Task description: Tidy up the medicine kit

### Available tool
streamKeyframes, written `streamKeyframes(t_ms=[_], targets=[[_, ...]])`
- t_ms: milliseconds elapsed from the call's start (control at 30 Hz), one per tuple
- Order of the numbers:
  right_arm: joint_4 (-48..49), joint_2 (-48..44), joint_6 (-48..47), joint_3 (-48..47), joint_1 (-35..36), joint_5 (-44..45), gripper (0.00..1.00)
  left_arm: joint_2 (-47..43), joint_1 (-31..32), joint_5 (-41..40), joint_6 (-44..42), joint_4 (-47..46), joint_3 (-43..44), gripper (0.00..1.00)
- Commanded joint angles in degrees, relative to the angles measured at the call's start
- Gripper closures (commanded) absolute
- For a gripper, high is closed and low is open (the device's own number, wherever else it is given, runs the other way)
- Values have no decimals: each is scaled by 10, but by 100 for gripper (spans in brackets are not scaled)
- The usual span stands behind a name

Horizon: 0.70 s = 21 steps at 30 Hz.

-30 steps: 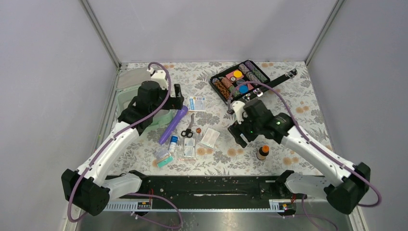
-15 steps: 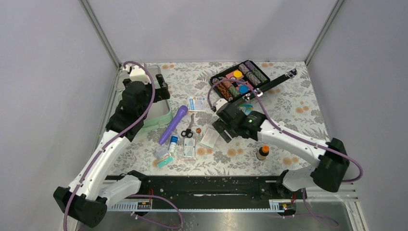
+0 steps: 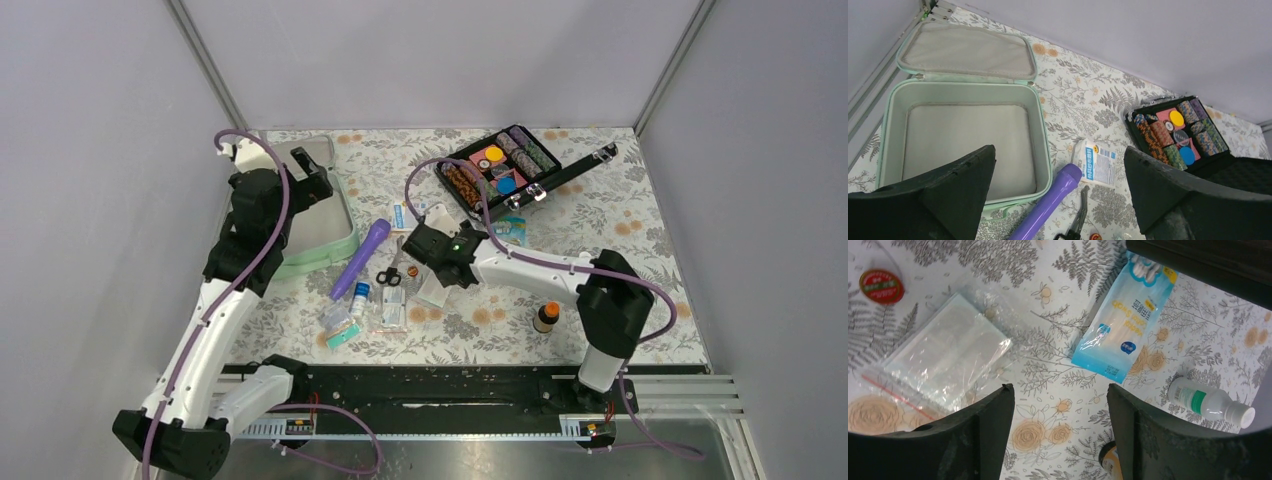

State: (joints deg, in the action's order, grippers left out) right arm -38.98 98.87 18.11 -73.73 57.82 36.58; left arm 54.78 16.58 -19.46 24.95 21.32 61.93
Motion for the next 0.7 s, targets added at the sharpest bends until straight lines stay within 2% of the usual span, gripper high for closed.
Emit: streamKeyframes(t_ms=[0, 300, 467, 667], targets=[[-29, 30, 81, -49, -1, 70, 25, -25, -19, 23, 22, -12, 22, 1], [-32, 66, 101, -25, -7, 80, 27, -45, -31, 38, 13, -23, 4, 1], [-27, 78, 103, -3, -38, 77, 30, -57, -35, 54, 19, -17, 1, 1], [75, 54, 5, 61, -106, 20, 38, -76, -39, 59, 9, -9, -9, 2]])
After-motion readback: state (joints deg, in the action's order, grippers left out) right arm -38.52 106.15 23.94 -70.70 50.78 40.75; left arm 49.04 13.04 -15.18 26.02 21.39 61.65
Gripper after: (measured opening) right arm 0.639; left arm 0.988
